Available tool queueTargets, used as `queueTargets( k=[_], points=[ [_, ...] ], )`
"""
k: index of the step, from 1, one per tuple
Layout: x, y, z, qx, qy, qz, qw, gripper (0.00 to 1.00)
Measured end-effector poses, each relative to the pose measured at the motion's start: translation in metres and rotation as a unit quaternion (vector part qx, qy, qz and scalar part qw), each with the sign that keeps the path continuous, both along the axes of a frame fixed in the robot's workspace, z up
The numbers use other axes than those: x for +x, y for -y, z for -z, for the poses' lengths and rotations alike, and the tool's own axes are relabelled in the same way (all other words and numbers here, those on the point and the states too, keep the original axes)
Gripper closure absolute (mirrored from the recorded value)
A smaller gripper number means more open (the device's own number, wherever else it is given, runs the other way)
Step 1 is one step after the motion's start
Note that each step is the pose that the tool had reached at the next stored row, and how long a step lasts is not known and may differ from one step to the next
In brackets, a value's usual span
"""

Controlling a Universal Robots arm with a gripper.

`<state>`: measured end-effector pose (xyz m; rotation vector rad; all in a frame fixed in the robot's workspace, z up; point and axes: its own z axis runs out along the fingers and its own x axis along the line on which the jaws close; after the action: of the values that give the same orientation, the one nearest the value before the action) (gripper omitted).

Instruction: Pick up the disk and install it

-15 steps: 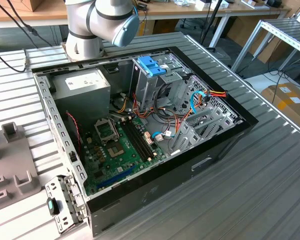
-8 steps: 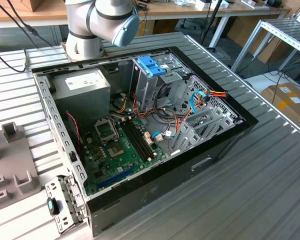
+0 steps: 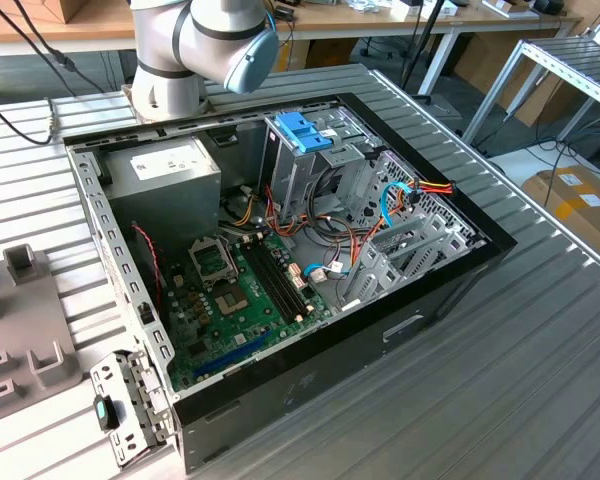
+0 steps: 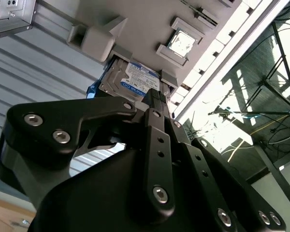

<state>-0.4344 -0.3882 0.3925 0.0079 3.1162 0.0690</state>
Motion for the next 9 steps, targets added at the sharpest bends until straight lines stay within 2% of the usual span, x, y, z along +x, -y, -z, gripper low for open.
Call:
queueTargets(
  k=[9],
  points=[
    [0.0, 0.0, 0.0, 0.0, 0.0, -0.01, 0.99995, 0.89]
  ],
)
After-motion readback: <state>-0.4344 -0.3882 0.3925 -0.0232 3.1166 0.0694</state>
